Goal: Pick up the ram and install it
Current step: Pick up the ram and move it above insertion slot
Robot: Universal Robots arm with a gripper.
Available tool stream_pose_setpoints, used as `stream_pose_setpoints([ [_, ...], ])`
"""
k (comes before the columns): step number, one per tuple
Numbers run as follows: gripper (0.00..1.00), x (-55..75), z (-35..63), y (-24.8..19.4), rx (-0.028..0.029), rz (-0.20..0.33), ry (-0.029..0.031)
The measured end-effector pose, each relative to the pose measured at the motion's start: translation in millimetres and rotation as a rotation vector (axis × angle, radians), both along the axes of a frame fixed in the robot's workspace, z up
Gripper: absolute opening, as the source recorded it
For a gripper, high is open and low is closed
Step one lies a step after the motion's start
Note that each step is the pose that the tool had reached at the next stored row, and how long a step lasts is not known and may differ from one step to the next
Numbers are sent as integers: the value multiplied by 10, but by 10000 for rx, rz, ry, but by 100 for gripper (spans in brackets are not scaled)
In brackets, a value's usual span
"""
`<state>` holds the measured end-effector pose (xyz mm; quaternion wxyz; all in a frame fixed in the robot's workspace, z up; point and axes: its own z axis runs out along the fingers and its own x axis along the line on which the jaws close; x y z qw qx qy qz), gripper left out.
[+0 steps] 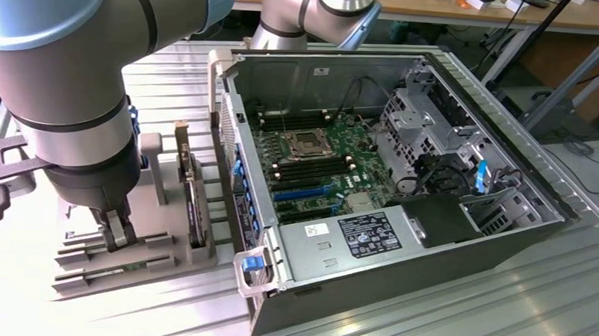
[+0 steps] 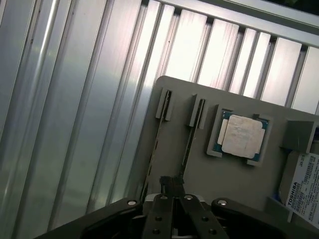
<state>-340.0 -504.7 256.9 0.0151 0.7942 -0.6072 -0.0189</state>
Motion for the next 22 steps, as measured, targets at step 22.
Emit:
stream_pose_setpoints([
  [22, 42, -5, -324, -242, -29, -868, -1],
])
